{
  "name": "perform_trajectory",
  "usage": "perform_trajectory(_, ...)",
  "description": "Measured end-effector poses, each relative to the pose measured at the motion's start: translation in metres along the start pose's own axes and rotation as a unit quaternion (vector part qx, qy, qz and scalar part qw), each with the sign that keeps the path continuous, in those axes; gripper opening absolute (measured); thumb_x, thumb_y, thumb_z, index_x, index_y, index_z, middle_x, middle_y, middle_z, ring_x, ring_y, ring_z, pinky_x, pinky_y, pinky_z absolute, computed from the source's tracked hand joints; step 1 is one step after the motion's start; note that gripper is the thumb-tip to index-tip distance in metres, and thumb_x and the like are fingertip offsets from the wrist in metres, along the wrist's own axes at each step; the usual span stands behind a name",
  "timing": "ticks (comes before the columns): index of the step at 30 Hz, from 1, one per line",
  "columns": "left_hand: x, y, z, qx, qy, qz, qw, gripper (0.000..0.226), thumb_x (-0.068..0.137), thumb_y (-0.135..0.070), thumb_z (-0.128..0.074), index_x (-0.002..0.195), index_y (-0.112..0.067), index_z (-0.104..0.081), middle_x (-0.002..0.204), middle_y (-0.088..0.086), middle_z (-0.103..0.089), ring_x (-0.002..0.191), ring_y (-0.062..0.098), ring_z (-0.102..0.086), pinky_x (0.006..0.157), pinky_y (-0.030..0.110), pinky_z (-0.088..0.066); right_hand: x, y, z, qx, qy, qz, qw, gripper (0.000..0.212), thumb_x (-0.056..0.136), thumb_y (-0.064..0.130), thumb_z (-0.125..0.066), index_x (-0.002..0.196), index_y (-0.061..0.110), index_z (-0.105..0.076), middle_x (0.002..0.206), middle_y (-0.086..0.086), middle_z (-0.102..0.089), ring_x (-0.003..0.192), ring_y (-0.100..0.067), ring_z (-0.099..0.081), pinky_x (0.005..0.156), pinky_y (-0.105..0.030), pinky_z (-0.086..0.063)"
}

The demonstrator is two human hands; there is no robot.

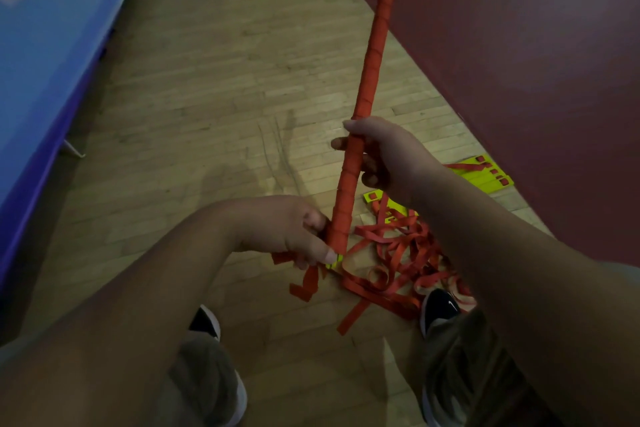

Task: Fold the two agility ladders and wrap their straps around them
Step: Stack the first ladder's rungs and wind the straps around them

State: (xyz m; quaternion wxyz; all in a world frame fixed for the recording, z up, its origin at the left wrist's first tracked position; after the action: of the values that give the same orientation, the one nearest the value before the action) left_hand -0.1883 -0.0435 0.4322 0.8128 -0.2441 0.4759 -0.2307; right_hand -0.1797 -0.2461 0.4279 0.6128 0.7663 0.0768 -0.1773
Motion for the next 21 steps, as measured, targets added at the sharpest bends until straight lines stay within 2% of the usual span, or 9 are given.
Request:
perform_trajectory(3, -0.004, -0.006, -0.002, -0.023, 0.034, -0.027, 0.999, 0.033, 0.095, -0.038, -0.082, 0.119, -0.016, -0.08, 0.107, 0.002, -0.084, 0.103, 0.018, -0.08, 0.102, 0.037, -0.06, -0.006, 0.007, -0.002, -0.009, 0.037, -0.011, 0.999, 0.024, 0.102, 0.038, -0.068, 0.117, 0.02, -0.061, 0.108, -0.004, -0.084, 0.05, -0.006, -0.05, 0.047, -0.024, -0.033)
perform_trajectory(6, -0.005, -0.007, -0.002, -0.048, 0.056, -0.036, 0.997, 0.031, 0.095, -0.035, -0.083, 0.118, -0.014, -0.081, 0.109, 0.007, -0.083, 0.105, 0.023, -0.08, 0.102, 0.038, -0.061, -0.006, 0.008, 0.0, 0.009, 0.049, -0.016, 0.999, 0.027, 0.103, 0.034, -0.065, 0.122, 0.015, -0.064, 0.1, -0.007, -0.081, 0.046, -0.007, -0.047, 0.044, -0.023, -0.037)
perform_trajectory(9, -0.002, -0.003, 0.0, -0.06, 0.067, -0.024, 0.996, 0.029, 0.095, -0.029, -0.084, 0.117, -0.01, -0.081, 0.109, 0.011, -0.083, 0.106, 0.028, -0.08, 0.1, 0.04, -0.063, -0.006, 0.003, -0.001, 0.003, 0.038, -0.009, 0.999, 0.025, 0.102, 0.034, -0.07, 0.12, 0.016, -0.067, 0.093, -0.004, -0.077, 0.049, -0.006, -0.053, 0.045, -0.023, -0.04)
perform_trajectory(12, 0.0, 0.001, 0.001, -0.046, 0.068, -0.009, 0.997, 0.031, 0.095, -0.029, -0.085, 0.12, -0.01, -0.081, 0.108, 0.01, -0.084, 0.106, 0.029, -0.081, 0.101, 0.042, -0.063, -0.005, -0.001, -0.001, -0.02, 0.036, 0.014, 0.999, 0.024, 0.099, 0.036, -0.077, 0.116, 0.02, -0.07, 0.094, -0.003, -0.075, 0.057, -0.008, -0.061, 0.049, -0.025, -0.044)
perform_trajectory(15, 0.005, 0.004, 0.0, -0.062, 0.068, 0.003, 0.996, 0.034, 0.095, -0.023, -0.085, 0.125, -0.007, -0.078, 0.111, 0.011, -0.084, 0.105, 0.027, -0.081, 0.099, 0.044, -0.065, -0.003, -0.002, -0.001, -0.038, 0.034, 0.036, 0.998, 0.031, 0.096, 0.04, -0.083, 0.119, 0.023, -0.073, 0.099, -0.006, -0.07, 0.07, -0.016, -0.061, 0.053, -0.029, -0.043)
perform_trajectory(21, 0.012, 0.017, 0.0, -0.052, 0.063, 0.036, 0.996, 0.027, 0.099, -0.018, -0.081, 0.12, -0.001, -0.077, 0.11, 0.013, -0.083, 0.101, 0.026, -0.081, 0.095, 0.043, -0.066, 0.002, -0.012, -0.003, -0.07, -0.011, 0.063, 0.995, 0.041, 0.092, 0.044, -0.087, 0.122, 0.023, -0.069, 0.082, 0.002, -0.068, 0.057, -0.01, -0.06, 0.05, -0.028, -0.044)
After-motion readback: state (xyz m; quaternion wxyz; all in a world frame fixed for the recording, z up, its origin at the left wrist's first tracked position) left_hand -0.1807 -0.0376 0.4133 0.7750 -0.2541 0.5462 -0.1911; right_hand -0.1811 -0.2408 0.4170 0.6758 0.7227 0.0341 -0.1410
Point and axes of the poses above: each hand's wrist, its own x-axis towards the middle knuckle, its own z-axis out of the back of the hand, y = z × x, the point moved 3 cm from there along x, towards the middle knuckle
